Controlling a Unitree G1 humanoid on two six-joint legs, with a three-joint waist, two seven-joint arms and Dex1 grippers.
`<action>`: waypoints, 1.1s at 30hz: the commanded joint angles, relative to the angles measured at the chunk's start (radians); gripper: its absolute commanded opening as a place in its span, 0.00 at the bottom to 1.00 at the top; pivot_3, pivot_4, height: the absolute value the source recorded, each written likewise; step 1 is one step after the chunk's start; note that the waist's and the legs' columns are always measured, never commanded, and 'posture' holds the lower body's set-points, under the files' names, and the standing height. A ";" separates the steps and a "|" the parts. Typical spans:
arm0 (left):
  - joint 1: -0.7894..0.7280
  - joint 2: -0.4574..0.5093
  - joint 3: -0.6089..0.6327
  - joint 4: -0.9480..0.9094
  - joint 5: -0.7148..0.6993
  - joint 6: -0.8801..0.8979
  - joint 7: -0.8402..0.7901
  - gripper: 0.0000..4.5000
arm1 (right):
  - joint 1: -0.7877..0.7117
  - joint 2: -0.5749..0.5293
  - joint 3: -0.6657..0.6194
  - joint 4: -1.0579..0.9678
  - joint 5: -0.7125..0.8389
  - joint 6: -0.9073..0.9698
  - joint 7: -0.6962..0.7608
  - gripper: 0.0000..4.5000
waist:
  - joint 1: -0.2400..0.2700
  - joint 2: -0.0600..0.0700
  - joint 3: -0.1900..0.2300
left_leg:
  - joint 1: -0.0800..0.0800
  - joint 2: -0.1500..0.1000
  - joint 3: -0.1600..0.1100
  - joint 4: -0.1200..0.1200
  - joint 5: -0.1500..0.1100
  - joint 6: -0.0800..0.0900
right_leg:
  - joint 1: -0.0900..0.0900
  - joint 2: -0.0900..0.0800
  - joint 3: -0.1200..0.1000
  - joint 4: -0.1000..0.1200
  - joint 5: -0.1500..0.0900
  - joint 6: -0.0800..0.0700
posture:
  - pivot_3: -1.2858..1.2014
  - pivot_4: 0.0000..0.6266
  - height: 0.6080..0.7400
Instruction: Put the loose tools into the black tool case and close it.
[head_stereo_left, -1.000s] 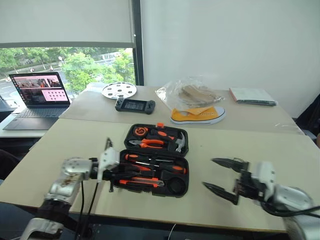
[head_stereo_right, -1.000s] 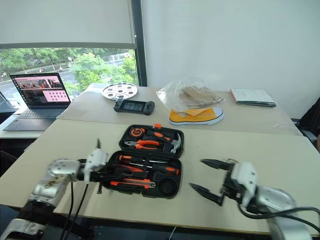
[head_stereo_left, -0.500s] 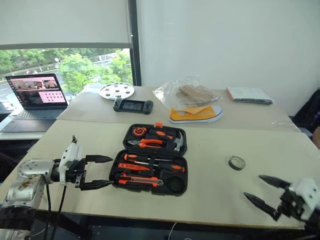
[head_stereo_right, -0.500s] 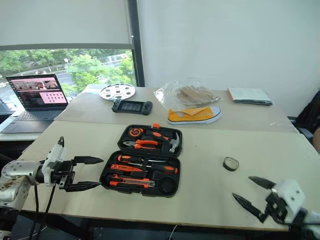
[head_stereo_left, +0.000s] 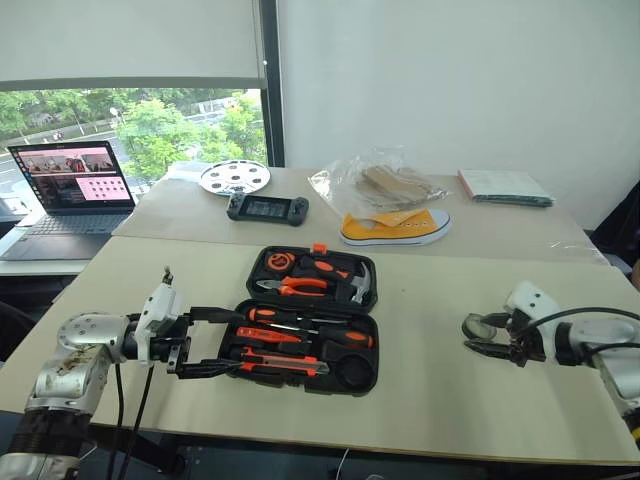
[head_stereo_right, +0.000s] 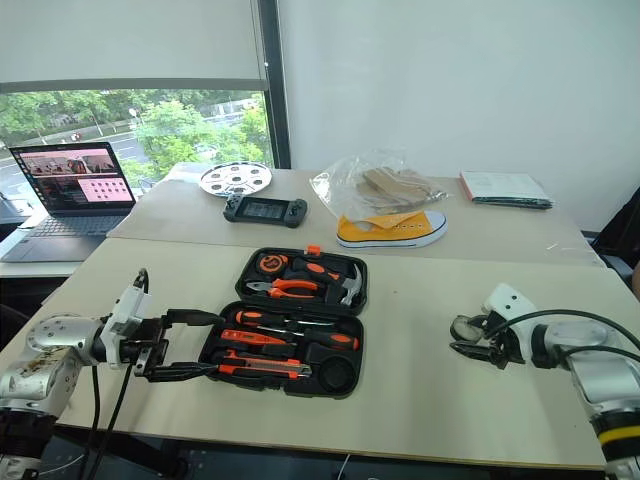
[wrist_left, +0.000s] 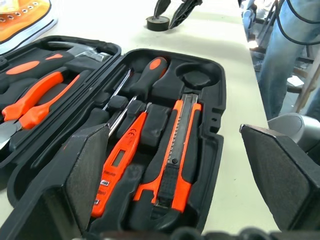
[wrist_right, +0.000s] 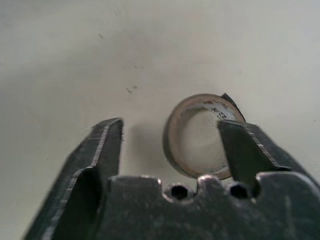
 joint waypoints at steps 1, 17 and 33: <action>-0.001 0.002 0.032 -0.050 -0.029 -0.003 0.008 1.00 | -0.064 0.004 0.038 0.049 -0.041 -0.029 0.039 0.41 | -0.002 0.000 0.000 | 0.000 0.000 0.000 0.000 0.000 0.000 | 0.000 0.000 0.000 0.000 0.000 0.000 | 0.52 0.24 1.00; 0.062 -0.023 0.027 -0.070 -0.035 -0.014 0.015 1.00 | -0.094 0.138 0.146 -0.629 0.329 0.261 0.242 0.00 | -0.015 0.003 0.002 | 0.002 0.003 -0.001 0.001 0.001 -0.003 | 0.001 0.000 0.000 0.002 0.000 0.000 | 0.52 0.24 1.00; 0.132 -0.007 0.052 -0.088 -0.022 -0.040 0.032 1.00 | -0.089 0.180 0.436 -0.622 0.056 0.338 0.107 0.00 | 0.002 0.002 0.002 | 0.001 0.000 -0.001 0.003 -0.001 0.000 | 0.001 -0.001 -0.004 0.002 0.000 0.000 | 0.52 0.24 1.00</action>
